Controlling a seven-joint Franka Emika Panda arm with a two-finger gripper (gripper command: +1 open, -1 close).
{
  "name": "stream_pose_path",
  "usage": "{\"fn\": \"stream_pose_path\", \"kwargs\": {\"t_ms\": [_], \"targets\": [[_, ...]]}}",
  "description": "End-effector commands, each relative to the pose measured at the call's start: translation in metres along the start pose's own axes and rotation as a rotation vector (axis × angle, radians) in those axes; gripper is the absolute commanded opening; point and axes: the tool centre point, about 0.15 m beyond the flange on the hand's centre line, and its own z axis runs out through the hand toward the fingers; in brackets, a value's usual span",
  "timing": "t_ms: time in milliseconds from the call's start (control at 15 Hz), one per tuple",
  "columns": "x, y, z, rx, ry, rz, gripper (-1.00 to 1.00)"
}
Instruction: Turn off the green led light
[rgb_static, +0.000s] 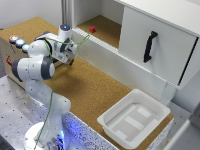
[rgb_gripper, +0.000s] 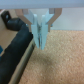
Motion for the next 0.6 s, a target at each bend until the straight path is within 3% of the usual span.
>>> {"fn": "stream_pose_path", "kwargs": {"t_ms": [0,333,533], "targets": [[0.004,-0.042,-0.069,-0.174,0.022,-0.048,1.0],[-0.018,-0.055,-0.102,-0.151,0.033,-0.077,1.0],[-0.022,-0.062,-0.128,-0.185,0.054,-0.101,1.0]]}}
